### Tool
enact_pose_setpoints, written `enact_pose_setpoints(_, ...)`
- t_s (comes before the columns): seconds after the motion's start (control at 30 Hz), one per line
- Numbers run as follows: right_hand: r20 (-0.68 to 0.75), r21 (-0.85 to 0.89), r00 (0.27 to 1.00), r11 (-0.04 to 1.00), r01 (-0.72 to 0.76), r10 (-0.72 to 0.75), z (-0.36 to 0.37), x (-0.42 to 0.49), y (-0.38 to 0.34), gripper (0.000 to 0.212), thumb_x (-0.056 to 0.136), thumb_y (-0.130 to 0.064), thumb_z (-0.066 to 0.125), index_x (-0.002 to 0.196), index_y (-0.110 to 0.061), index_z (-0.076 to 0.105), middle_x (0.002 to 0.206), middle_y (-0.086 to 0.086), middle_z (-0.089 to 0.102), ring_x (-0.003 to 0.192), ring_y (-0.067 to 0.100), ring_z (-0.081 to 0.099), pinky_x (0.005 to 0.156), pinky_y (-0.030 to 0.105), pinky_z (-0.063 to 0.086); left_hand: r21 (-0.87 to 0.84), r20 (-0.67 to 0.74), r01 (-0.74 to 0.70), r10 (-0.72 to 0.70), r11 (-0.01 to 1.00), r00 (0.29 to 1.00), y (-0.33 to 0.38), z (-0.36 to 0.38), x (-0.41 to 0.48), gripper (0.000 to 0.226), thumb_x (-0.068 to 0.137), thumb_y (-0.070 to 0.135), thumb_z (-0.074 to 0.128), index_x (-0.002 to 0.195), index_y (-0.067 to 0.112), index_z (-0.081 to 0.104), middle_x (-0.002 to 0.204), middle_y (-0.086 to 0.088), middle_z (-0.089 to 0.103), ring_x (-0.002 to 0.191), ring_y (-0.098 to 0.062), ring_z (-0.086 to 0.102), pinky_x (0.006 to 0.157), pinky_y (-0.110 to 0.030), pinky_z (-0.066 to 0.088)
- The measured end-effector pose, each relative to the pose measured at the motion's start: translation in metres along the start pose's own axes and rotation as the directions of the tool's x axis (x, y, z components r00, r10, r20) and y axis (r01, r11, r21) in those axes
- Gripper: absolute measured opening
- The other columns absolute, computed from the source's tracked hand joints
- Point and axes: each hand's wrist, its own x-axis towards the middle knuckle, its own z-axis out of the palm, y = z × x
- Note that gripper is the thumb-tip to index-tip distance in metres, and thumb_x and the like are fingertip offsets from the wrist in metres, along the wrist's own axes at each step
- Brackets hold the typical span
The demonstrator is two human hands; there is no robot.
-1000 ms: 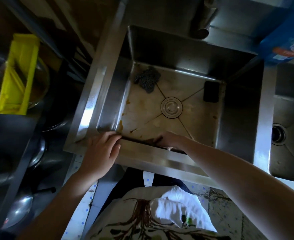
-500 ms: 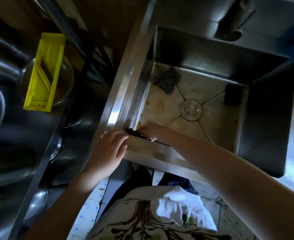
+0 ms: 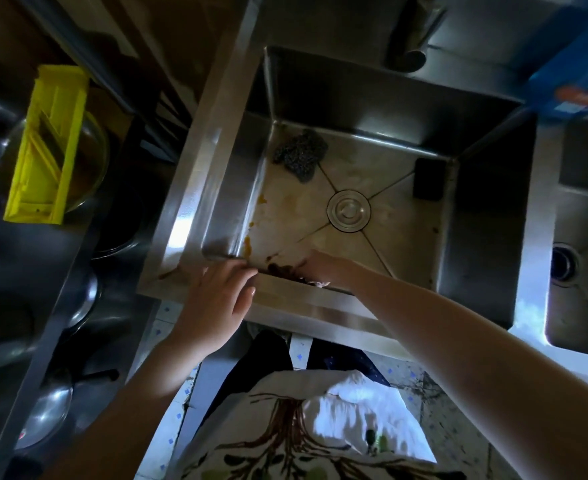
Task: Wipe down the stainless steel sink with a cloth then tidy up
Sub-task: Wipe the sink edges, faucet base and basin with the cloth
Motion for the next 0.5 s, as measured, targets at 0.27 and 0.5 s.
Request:
enact_pose_setpoints(0.27,0.035,-0.094,0.995,0.991,-0.091,0.095,-0.022,-0.026,0.082,0.037,0.099,-0.024,0.042,0.115,0.001,0.064,0.068,0.011,0.054,0.052,0.016,0.044,0.059,0.026,0.040,0.030,0.012,-0.061,0.061,0.998,0.998,0.047,0.032,0.015,0.038,0.090,0.035,0.038,0.110,0.018,0.065,0.113,0.000,0.061,0.102,-0.019,0.054,0.089,-0.032,0.033)
enact_pose_setpoints(0.5,0.018,-0.125,0.998,0.990,-0.065,0.068,-0.037,-0.046,0.146,0.033,0.098,-0.023,0.044,0.114,-0.004,0.067,0.074,0.006,0.062,0.062,0.013,0.053,0.071,0.028,0.043,0.012,0.050,-0.091,0.091,0.996,0.995,0.087,0.051,0.028,0.038,0.091,0.034,0.037,0.110,0.017,0.065,0.111,0.001,0.060,0.098,-0.020,0.055,0.088,-0.031,0.031)
